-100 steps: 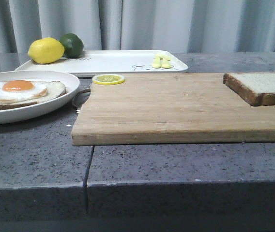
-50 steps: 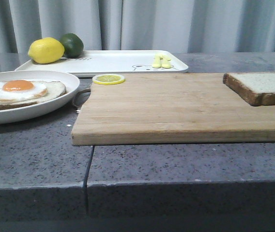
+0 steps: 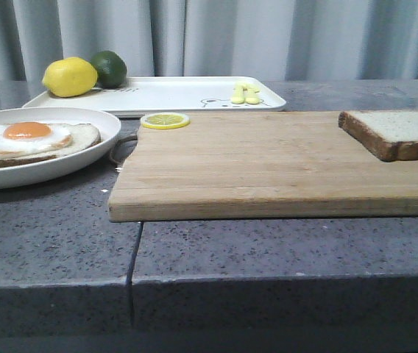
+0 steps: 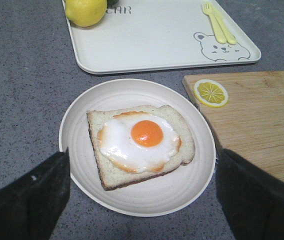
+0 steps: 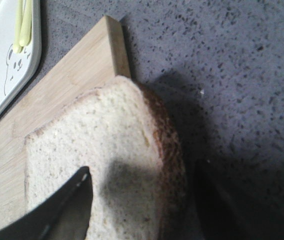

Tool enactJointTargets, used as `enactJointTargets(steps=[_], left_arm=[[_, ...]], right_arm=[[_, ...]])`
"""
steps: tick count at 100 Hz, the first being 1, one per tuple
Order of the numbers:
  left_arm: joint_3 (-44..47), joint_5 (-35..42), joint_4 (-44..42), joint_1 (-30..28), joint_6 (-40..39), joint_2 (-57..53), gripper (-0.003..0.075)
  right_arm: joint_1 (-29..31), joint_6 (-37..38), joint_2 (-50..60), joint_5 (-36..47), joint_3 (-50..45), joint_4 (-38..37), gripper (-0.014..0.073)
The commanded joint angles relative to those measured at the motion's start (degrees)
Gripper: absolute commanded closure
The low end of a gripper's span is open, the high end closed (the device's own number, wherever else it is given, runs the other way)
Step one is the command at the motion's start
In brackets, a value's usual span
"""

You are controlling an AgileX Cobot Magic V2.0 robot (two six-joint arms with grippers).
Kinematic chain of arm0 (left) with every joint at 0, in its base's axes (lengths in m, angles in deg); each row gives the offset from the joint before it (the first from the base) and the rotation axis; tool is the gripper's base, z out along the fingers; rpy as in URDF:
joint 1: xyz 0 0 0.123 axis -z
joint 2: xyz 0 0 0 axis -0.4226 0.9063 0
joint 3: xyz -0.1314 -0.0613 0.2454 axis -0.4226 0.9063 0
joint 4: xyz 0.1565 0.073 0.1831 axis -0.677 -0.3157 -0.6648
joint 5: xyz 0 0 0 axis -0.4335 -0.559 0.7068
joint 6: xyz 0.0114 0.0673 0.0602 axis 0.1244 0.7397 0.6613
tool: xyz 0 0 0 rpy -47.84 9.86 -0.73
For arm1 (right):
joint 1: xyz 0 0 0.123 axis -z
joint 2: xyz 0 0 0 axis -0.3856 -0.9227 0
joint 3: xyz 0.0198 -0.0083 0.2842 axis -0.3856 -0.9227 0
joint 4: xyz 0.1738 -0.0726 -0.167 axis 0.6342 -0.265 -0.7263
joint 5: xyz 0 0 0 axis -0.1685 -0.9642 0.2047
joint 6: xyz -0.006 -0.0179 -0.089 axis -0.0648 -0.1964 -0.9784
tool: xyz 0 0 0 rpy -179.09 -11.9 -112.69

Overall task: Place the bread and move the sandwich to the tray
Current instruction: 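Lift the bread slice with the right gripper toward the egg plate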

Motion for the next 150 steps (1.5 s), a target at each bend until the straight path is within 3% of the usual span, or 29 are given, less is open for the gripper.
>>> enactJointTargets(steps=[1, 38, 64, 81, 101, 120, 150], left_arm=[[-2.11, 3.41, 1.79, -0.15, -0.52, 0.19, 0.0164], [-2.11, 3.41, 1.79, -0.15, -0.52, 0.19, 0.0164], [-2.11, 3.41, 1.79, -0.15, -0.52, 0.19, 0.0164], [-2.11, 3.41, 1.79, -0.15, -0.52, 0.19, 0.0164], [-2.11, 3.41, 1.79, -0.15, -0.52, 0.19, 0.0164], [-2.11, 3.41, 1.79, -0.15, -0.52, 0.19, 0.0164], [-2.11, 3.41, 1.79, -0.15, -0.52, 0.19, 0.0164]], right_arm=[[0.07, -0.71, 0.62, -1.51, 1.10, 0.67, 0.0223], [0.07, -0.35, 1.58, -0.99, 1.30, 0.72, 0.0711], [-0.06, 6.62, 10.67, -4.91, 4.36, 0.96, 0.0701], [-3.37, 11.03, 16.19, -7.09, 7.29, 5.68, 0.0701], [-17.41, 11.46, 17.61, -4.03, 10.18, 13.18, 0.0701], [-32.30, 10.98, 17.06, 10.79, 11.88, 19.72, 0.0701], [-49.64, 6.34, 9.83, 22.13, 17.80, 26.66, 0.0701]])
